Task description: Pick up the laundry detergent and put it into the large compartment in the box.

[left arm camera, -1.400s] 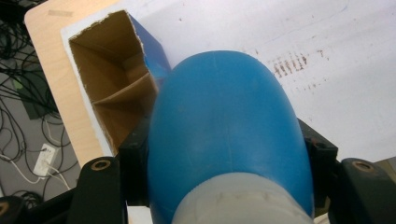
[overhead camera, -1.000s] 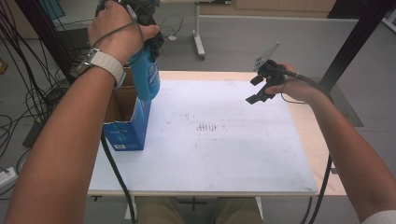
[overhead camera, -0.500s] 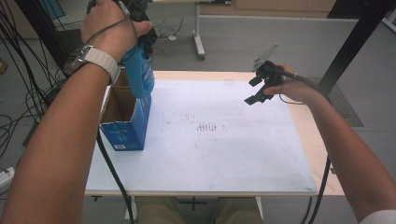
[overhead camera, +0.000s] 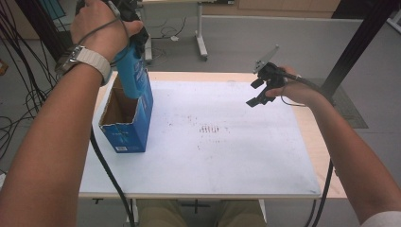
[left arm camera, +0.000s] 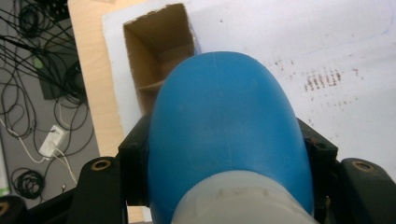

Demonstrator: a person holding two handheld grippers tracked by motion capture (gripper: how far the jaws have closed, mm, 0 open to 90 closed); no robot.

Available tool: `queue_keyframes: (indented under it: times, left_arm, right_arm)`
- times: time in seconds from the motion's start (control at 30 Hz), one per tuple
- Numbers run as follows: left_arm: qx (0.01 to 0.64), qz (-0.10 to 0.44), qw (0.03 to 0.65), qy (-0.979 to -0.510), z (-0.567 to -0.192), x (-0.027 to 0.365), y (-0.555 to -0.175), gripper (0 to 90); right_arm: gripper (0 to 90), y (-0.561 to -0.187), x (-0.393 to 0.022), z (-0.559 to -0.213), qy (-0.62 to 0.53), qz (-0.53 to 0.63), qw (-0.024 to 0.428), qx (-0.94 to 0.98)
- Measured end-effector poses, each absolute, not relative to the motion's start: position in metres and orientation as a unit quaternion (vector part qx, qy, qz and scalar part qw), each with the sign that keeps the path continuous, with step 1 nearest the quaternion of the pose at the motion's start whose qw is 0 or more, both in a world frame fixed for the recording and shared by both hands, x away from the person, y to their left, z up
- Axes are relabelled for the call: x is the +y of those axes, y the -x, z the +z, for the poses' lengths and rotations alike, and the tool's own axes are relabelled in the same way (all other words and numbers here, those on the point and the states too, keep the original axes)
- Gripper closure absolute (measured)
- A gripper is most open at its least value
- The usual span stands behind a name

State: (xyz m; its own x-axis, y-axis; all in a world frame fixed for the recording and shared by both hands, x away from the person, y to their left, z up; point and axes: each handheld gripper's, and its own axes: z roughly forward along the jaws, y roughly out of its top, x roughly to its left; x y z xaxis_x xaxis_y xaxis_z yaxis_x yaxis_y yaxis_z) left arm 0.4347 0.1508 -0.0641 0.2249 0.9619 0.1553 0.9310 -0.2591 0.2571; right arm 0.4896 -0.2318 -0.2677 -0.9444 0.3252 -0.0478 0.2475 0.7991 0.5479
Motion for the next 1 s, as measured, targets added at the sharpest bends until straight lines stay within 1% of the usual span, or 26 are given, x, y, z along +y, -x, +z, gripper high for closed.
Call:
queue_keyframes:
  times: [1.0]
  left_arm:
    - [0.635,0.14,0.055,-0.758,-0.075,0.179,-0.442,37.6]
  right_arm:
    - [12.6,-0.491,-0.232,-0.271,-0.155,0.278,0.067,0.946]
